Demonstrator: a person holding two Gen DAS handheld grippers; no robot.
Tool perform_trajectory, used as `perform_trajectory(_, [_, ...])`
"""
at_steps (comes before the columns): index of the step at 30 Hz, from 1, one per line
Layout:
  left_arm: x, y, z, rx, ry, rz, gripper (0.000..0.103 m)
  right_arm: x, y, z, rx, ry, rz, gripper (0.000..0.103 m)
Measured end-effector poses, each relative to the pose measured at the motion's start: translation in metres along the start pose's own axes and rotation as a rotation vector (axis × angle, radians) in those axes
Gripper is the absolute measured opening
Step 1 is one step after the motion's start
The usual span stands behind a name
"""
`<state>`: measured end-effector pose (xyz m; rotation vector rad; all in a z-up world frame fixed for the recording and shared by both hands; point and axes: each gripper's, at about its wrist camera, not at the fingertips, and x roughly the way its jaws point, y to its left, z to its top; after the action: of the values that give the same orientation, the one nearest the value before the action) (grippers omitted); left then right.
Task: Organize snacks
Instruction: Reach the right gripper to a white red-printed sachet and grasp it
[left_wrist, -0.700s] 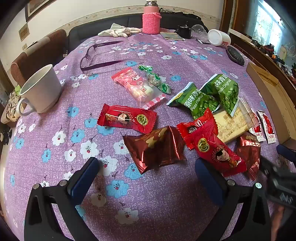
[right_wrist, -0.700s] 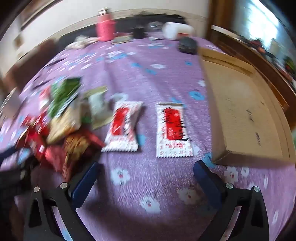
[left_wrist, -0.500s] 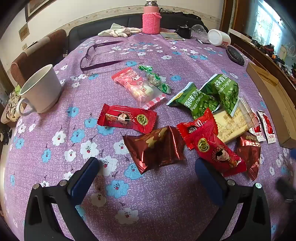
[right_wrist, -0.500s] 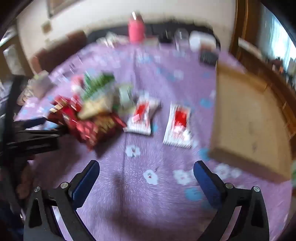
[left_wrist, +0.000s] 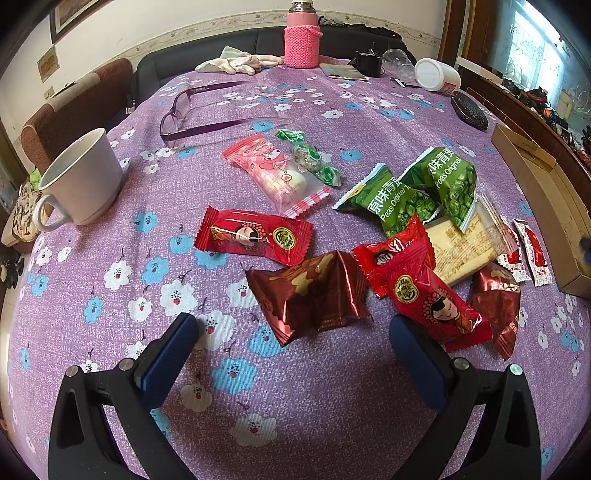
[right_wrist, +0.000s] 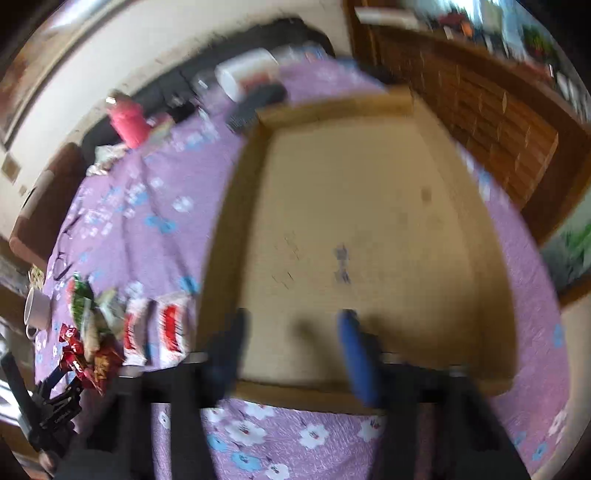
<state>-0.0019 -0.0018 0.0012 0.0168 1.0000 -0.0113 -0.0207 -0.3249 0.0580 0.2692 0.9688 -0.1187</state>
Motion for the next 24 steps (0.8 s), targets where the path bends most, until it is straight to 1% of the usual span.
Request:
perform_trajectory(1, [0.0,0.0,0.0,0.0,0.0,0.0,0.103,0.004,-0.001,-0.006,-0.008,0.023,0.019,0.041])
perform_trajectory(3, [0.0,0.0,0.0,0.0,0.0,0.0,0.103,0.003,0.002,-0.021,-0.044,0.05,0.001,0.041])
perform_trajectory(4, [0.0,0.0,0.0,0.0,0.0,0.0,0.103,0.0,0.003,-0.031,-0.061,0.054,0.005,0.041])
perform_trajectory(7, [0.0,0.0,0.0,0.0,0.0,0.0,0.103,0.003,0.013,-0.046,-0.081,0.157,0.054,0.041])
perform_trajectory(8, [0.0,0.0,0.0,0.0,0.0,0.0,0.103,0.0,0.015,-0.054,-0.103,0.176,0.058,0.041])
perform_trajectory(10, [0.0,0.0,0.0,0.0,0.0,0.0,0.103,-0.004,0.019,-0.06,-0.109,0.201,0.08,0.041])
perform_trajectory(11, [0.0,0.0,0.0,0.0,0.0,0.0,0.103,-0.009,0.021,-0.061,-0.113,0.201,0.085,0.041])
perform_trajectory(12, [0.0,0.0,0.0,0.0,0.0,0.0,0.103,-0.017,0.027,-0.059,-0.125,0.178,0.078,0.041])
perform_trajectory(14, [0.0,0.0,0.0,0.0,0.0,0.0,0.103,-0.036,0.036,-0.053,-0.164,0.095,0.053,0.041])
perform_trajectory(15, [0.0,0.0,0.0,0.0,0.0,0.0,0.103,-0.044,0.044,-0.05,-0.18,0.061,0.079,0.041])
perform_trajectory(17, [0.0,0.0,0.0,0.0,0.0,0.0,0.103,-0.047,0.058,-0.044,-0.188,0.056,0.149,0.041])
perform_trajectory(18, [0.0,0.0,0.0,0.0,0.0,0.0,0.103,-0.042,0.07,-0.043,-0.199,0.054,0.185,0.041])
perform_trajectory(19, [0.0,0.0,0.0,0.0,0.0,0.0,0.103,-0.036,0.083,-0.042,-0.209,0.053,0.187,0.041])
perform_trajectory(21, [0.0,0.0,0.0,0.0,0.0,0.0,0.103,-0.017,0.103,-0.037,-0.226,0.065,0.163,0.041])
perform_trajectory(23, [0.0,0.0,0.0,0.0,0.0,0.0,0.103,0.001,0.119,-0.031,-0.238,0.083,0.157,0.041])
perform_trajectory(24, [0.0,0.0,0.0,0.0,0.0,0.0,0.103,0.013,0.122,-0.022,-0.248,0.104,0.127,0.041])
